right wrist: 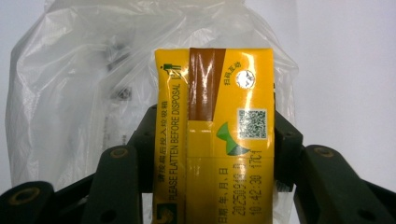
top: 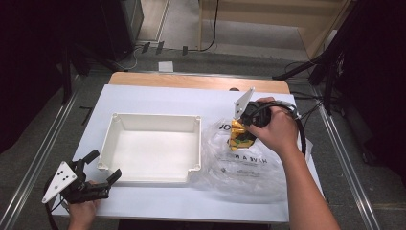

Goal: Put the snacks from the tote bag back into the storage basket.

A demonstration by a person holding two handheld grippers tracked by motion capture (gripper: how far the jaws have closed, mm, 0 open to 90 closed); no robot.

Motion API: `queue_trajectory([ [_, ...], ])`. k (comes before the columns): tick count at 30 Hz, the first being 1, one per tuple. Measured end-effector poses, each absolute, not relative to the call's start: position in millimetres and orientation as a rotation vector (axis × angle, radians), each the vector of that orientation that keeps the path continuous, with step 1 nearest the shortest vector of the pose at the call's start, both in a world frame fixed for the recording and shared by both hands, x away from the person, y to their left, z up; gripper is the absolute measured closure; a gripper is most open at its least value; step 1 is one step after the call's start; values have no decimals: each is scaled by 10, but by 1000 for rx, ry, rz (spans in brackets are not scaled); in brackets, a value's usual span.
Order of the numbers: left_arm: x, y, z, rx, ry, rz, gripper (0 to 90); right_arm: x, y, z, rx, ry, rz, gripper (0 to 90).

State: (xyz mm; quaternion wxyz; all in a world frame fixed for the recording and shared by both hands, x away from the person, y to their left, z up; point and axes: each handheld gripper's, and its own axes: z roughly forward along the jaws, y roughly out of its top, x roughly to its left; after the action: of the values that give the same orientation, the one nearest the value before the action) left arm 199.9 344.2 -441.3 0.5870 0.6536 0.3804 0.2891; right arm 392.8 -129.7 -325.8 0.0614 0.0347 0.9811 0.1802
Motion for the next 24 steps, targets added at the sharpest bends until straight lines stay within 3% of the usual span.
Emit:
queue_trajectory([
  [24,1999,3441,-4413,1522,887,673,0,3938,-1084,-3159,50,2967,588,518],
])
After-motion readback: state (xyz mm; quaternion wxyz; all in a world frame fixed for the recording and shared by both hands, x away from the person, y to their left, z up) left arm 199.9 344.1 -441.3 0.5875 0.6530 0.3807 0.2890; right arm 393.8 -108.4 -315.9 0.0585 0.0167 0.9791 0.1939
